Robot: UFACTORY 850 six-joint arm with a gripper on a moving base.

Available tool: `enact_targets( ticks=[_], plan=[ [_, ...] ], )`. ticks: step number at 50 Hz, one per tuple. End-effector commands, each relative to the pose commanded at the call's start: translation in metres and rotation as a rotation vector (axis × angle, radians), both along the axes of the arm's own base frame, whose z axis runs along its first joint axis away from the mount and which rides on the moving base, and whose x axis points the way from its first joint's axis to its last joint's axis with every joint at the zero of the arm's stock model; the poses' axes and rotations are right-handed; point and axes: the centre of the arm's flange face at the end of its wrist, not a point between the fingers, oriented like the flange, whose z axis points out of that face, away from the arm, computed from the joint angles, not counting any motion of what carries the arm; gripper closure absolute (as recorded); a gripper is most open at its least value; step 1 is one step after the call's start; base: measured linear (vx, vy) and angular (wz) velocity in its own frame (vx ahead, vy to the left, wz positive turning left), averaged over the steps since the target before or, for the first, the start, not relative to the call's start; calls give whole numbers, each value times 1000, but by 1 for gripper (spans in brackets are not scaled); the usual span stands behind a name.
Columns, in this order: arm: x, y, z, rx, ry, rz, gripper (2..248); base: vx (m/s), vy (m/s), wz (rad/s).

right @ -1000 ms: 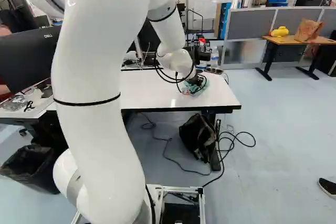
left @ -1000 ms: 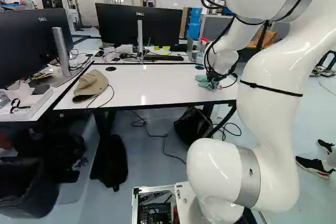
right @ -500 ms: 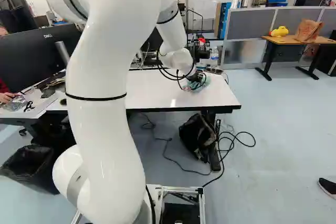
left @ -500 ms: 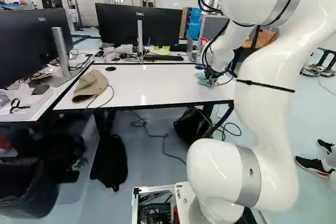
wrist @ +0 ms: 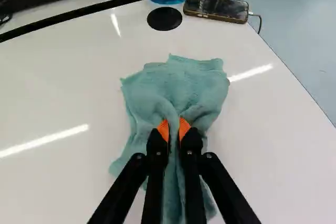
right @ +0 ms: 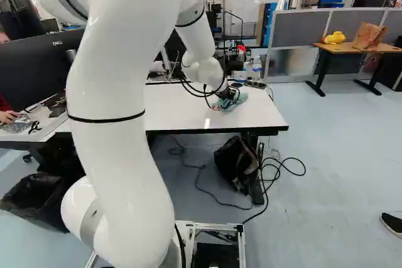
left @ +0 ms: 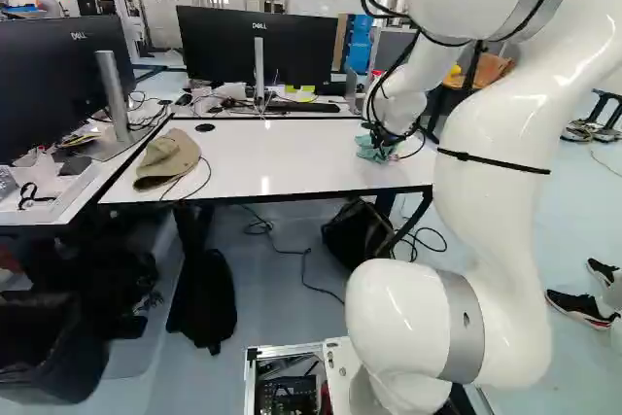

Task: Clean the table with the green towel

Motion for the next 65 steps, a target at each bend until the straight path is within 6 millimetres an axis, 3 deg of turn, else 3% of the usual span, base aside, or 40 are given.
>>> enact_targets(
  ticks=[17, 29, 37, 47, 65],
  plan=[
    [-32, 6, 2, 5, 15, -8, 208, 0, 0, 0],
    [-52, 0, 2, 8, 21, -33, 208, 0, 0, 0],
    [-50, -11, 2, 7, 19, -52, 208, 0, 0, 0],
    [-50, -11, 5, 5, 14, -52, 208, 0, 0, 0],
    [-53, 14, 25, -7, -20, -7, 208, 0, 0, 0]
  ],
)
